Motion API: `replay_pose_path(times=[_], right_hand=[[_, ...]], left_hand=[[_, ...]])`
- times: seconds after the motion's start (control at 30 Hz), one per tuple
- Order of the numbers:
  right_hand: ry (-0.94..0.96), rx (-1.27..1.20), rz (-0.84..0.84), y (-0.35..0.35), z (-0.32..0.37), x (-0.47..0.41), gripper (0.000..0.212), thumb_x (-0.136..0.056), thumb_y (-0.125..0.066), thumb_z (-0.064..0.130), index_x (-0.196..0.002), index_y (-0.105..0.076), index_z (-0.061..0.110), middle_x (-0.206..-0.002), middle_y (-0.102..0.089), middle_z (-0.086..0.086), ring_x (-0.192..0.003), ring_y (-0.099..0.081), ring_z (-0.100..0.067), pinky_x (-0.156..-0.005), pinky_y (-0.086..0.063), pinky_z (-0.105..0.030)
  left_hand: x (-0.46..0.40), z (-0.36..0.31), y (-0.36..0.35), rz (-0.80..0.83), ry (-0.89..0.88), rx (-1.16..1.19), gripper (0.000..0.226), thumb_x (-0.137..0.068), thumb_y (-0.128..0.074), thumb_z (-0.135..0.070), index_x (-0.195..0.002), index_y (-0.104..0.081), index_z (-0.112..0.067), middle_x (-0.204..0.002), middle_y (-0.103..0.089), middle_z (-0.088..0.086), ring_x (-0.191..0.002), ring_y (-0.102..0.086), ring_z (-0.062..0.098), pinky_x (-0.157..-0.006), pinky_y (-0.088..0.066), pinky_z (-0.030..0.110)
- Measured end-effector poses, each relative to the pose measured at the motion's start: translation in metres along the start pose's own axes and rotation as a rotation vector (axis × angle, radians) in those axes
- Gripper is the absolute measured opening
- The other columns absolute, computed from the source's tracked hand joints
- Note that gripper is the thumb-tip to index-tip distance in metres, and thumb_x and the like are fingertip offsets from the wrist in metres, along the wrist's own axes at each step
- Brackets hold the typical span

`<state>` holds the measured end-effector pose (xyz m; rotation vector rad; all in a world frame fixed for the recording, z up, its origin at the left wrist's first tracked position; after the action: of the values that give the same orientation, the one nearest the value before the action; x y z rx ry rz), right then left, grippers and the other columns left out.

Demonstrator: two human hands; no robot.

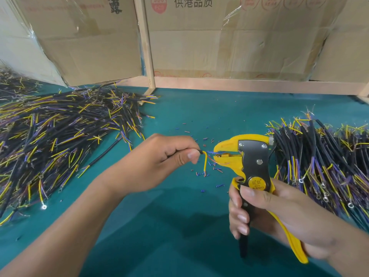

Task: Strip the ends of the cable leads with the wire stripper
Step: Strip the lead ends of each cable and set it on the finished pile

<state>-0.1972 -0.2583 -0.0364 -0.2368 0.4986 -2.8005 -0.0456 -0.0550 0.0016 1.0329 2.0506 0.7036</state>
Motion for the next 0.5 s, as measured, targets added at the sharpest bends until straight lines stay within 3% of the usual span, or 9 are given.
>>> replay_pose_path(times=[0.5], right_hand=[[-0.035, 0.036, -0.097, -0.0056, -0.0024, -0.0007, 0.044, -0.085, -0.076, 0.044, -0.074, -0.052, 0.009, -0.064, -0.037, -0.01, -0.055, -0.039, -0.025, -0.059, -0.047, -0.039]], left_hand=[[-0.0009, 0.0011, -0.002, 0.021, 0.01, 0.0, 0.031, -0.102, -0.043, -0.04, -0.091, -0.064, -0.019, -0.062, -0.041, 0.003, -0.054, -0.029, 0.013, -0.05, -0.026, 0.017]])
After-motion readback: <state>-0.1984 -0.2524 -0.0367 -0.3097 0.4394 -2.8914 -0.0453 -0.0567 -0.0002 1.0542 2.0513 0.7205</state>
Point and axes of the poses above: each hand's wrist, its own x-axis away from the middle knuckle, its own y-axis out of the back of the hand, z = x × y, the point moved 1 cm from there along -x, towards the middle knuckle
